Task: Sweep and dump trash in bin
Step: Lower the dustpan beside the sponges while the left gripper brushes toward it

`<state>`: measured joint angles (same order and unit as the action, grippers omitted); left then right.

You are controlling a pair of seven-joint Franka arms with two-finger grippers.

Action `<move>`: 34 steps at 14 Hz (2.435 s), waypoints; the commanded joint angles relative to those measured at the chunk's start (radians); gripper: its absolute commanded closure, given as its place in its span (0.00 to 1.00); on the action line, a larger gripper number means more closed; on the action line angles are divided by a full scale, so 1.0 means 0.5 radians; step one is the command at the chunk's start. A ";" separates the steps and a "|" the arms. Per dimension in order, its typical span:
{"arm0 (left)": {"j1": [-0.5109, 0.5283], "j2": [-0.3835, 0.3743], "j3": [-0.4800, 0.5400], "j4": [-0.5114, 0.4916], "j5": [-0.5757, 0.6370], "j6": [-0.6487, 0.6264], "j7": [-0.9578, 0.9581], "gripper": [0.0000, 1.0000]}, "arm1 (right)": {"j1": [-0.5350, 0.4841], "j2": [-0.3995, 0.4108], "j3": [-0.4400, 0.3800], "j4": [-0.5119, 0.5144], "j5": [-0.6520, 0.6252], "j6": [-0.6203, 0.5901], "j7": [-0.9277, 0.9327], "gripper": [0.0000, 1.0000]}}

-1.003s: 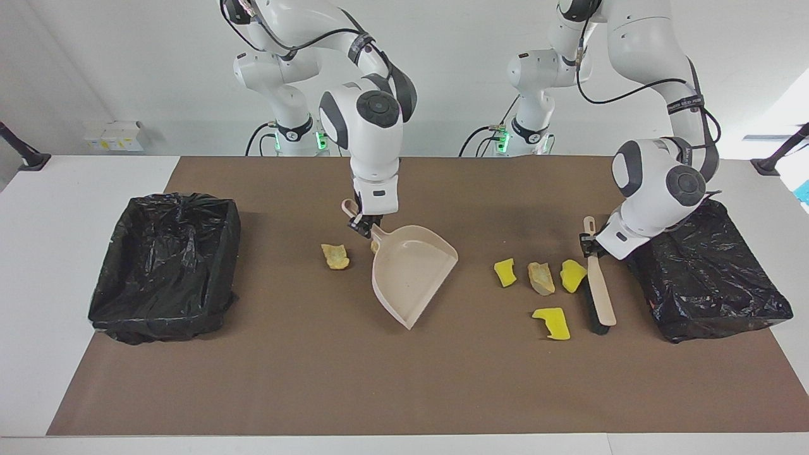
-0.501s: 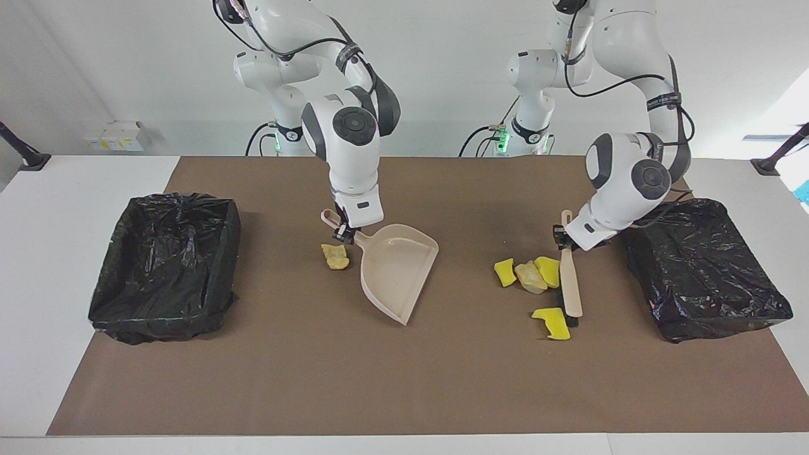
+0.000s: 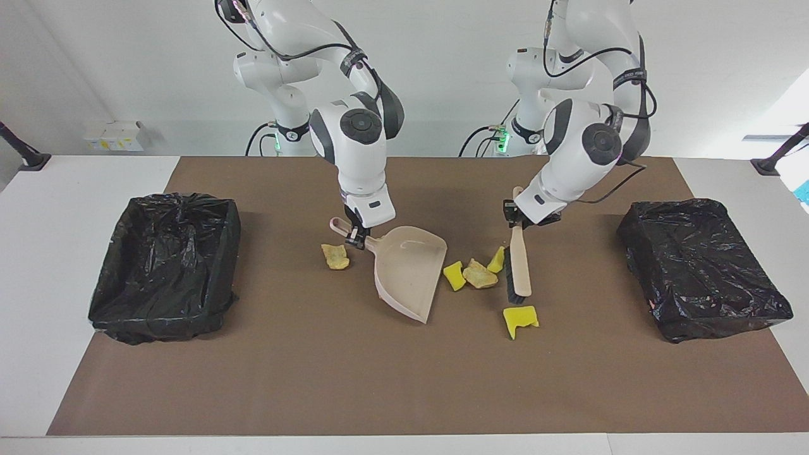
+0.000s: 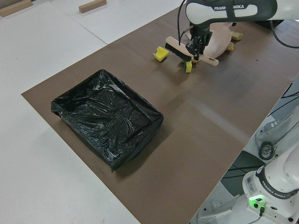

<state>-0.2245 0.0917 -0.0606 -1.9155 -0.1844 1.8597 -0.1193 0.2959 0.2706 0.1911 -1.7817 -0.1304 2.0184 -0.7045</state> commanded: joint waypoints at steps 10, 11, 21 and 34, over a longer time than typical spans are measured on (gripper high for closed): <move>-0.044 -0.049 -0.005 -0.455 -0.055 0.321 -0.323 1.00 | 0.040 0.063 -0.011 0.320 -0.073 -0.541 -0.063 1.00; -0.063 -0.048 -0.011 -0.461 -0.073 0.315 -0.329 1.00 | 0.028 0.063 0.001 0.333 -0.165 -0.588 -0.067 1.00; -0.152 -0.061 -0.005 -0.461 -0.153 0.294 -0.390 1.00 | 0.227 0.133 0.007 0.330 -0.493 -0.616 -0.113 1.00; -0.480 -0.067 -0.023 -0.440 -0.278 0.367 -0.252 1.00 | 0.267 0.223 0.026 0.348 -0.273 -0.346 -0.073 1.00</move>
<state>-0.4185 0.0765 -0.0865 -2.1261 -0.2869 2.0277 -0.2677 0.4293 0.3495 0.1902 -1.6230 -0.3336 1.7836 -0.7356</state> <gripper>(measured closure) 0.740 0.687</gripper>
